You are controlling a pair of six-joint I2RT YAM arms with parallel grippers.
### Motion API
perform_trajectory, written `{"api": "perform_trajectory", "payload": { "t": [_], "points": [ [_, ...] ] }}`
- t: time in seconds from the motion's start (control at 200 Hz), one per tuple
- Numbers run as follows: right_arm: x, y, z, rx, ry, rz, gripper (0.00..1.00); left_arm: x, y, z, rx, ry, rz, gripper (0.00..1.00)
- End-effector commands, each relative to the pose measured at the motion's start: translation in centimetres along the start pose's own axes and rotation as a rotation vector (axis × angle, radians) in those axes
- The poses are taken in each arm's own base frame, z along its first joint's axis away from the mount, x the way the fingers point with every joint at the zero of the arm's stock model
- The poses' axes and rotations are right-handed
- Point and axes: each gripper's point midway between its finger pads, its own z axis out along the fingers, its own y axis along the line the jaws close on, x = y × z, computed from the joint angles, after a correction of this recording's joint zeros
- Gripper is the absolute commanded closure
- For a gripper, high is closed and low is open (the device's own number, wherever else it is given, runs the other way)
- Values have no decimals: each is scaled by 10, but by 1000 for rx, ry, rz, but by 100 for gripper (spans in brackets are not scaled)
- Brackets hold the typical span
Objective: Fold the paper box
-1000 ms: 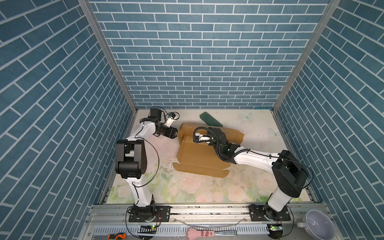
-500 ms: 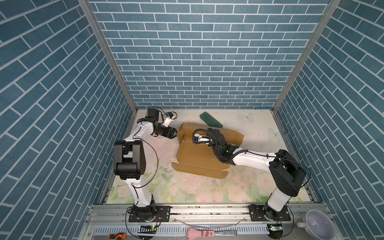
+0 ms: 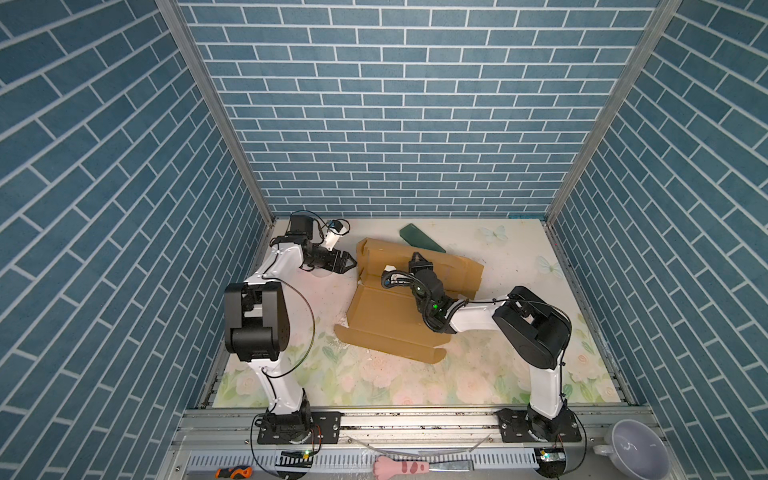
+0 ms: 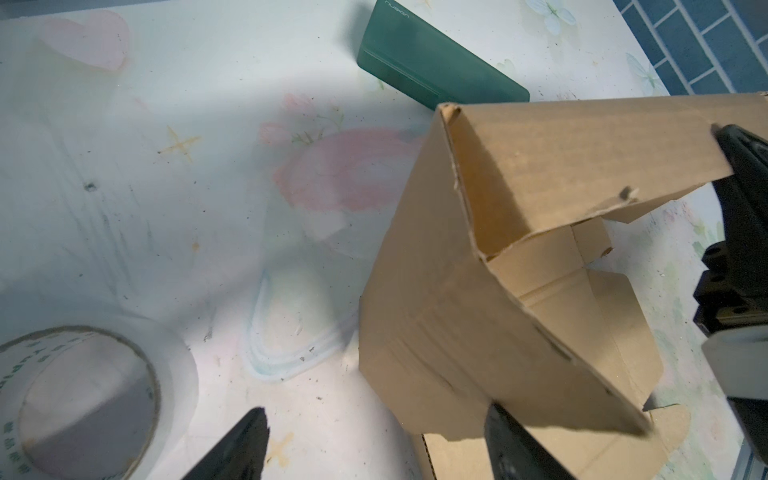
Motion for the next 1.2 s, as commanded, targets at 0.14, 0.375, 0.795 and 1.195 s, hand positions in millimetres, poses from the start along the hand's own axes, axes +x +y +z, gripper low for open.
{"api": "perform_trajectory", "payload": {
  "t": [0.14,0.375,0.795,1.195],
  "points": [
    [-6,25,-2,-17,-14,-109,100,-3,1,6,46,-33,12,16],
    [-7,17,-4,-7,-30,-97,100,-10,-4,21,75,-57,23,21],
    [-13,10,-7,1,-55,-91,100,-14,4,49,-12,-43,89,22],
    [-12,15,-6,-18,-59,-97,100,-11,8,-10,-113,-7,26,18]
  ]
}}
